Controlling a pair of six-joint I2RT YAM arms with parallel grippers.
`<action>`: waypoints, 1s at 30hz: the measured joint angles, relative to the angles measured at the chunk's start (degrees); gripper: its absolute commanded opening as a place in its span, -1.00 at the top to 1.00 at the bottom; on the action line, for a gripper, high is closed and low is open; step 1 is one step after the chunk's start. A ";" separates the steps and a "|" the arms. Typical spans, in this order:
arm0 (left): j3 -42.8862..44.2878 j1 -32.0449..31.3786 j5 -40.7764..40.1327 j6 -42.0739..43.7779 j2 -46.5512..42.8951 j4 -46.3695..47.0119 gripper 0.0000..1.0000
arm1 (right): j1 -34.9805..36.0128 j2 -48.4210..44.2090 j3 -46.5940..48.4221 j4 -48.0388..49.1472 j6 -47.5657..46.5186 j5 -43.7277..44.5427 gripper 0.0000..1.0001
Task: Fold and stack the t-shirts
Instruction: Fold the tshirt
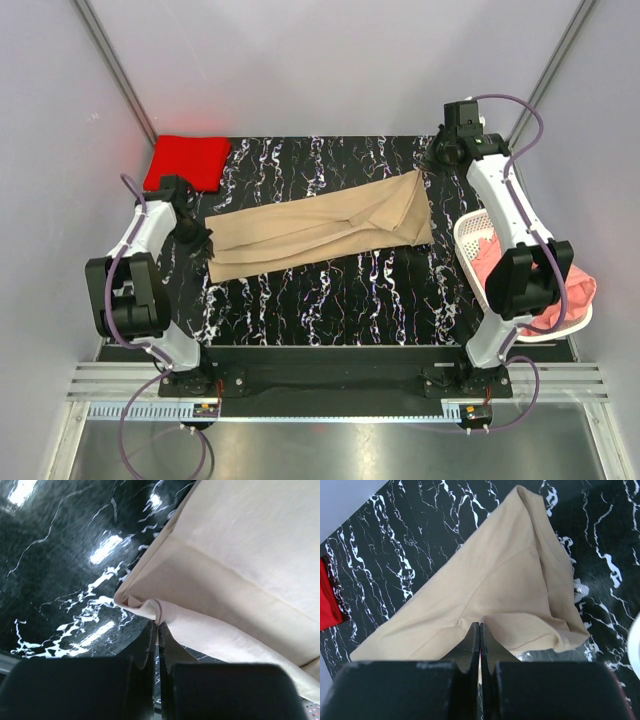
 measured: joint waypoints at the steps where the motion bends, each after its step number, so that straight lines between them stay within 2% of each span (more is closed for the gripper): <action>1: 0.94 0.00 -0.02 0.09 0.79 -0.13 1.00 | -0.04 0.98 1.03 0.15 -0.17 -0.11 1.00; 7: 4.81 0.00 -0.04 0.15 3.69 -0.83 1.00 | -0.17 5.92 5.60 0.00 -1.36 -1.62 1.00; 24: 5.53 0.00 -0.07 1.90 3.89 -1.03 1.00 | -0.68 4.48 4.33 -0.44 -3.76 -2.89 1.00; 30: 8.70 0.00 -0.09 2.01 4.26 -1.25 1.00 | -1.57 4.55 4.76 -0.48 -3.76 -3.06 1.00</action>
